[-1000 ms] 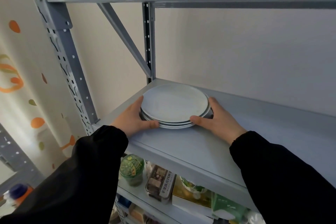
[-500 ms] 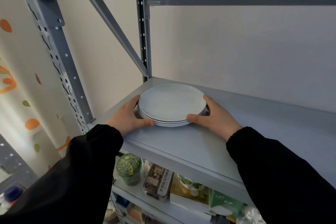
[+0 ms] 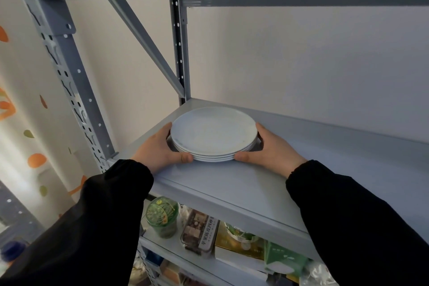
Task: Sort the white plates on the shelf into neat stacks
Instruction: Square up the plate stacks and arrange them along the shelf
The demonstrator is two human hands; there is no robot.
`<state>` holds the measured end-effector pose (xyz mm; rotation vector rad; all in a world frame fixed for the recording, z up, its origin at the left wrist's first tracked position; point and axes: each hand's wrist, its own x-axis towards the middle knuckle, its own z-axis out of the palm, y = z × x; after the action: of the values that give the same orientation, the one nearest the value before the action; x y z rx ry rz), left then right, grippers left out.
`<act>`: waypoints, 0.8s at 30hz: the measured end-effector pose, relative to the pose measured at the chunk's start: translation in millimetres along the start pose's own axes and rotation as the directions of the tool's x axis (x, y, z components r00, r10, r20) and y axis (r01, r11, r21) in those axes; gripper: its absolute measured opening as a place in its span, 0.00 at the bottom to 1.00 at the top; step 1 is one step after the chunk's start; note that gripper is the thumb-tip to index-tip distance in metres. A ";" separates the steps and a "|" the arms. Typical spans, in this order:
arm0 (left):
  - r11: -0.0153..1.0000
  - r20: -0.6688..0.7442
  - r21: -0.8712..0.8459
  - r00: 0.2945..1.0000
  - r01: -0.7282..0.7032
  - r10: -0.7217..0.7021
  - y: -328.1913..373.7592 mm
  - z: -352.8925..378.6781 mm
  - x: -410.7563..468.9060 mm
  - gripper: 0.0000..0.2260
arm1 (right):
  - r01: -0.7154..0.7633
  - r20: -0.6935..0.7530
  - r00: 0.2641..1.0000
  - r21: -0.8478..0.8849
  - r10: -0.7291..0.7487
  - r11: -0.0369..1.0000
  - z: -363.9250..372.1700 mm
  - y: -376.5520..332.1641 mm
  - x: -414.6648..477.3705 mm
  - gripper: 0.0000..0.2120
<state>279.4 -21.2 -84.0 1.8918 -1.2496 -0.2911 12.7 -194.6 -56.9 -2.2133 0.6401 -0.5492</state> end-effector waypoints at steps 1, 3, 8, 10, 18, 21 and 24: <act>1.000 0.003 -0.006 1.000 -0.002 0.002 0.7 0.7 -0.1 0.49 | 0.001 0.002 1.000 0.002 -0.001 1.000 0.0 -0.2 -0.1 0.43; 1.000 0.016 -0.018 1.000 -0.002 0.003 1.6 1.0 -0.6 0.49 | -0.004 0.000 1.000 0.002 0.004 1.000 -0.1 0.6 0.5 0.45; 0.999 0.042 -0.017 0.999 0.029 -0.028 -1.8 -2.7 0.3 0.49 | 0.002 -0.004 1.000 0.006 -0.002 1.000 -0.1 0.7 0.4 0.44; 0.999 0.071 -0.040 0.997 0.026 -0.023 -2.2 -3.7 0.9 0.46 | -0.005 -0.009 1.000 0.010 0.005 1.000 -0.5 -1.9 -1.3 0.42; 0.996 0.134 -0.080 0.990 0.043 -0.032 1.0 -5.6 4.4 0.45 | -0.049 0.010 0.999 -0.009 0.049 0.999 -9.4 -12.1 -13.8 0.38; 0.998 0.160 -0.044 0.987 0.040 -0.032 3.4 -1.0 9.1 0.47 | -0.054 0.001 0.999 0.005 0.054 0.999 -17.2 -12.5 -22.2 0.35; 1.000 0.172 -0.010 0.985 0.027 -0.025 23.2 12.0 11.5 0.51 | -0.078 -0.040 0.996 0.040 0.080 0.996 -28.8 -3.7 -34.4 0.36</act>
<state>262.8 -40.7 -71.6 1.9059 -1.3333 -0.4833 -29.3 -187.6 -42.4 -2.1361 0.7293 -0.5634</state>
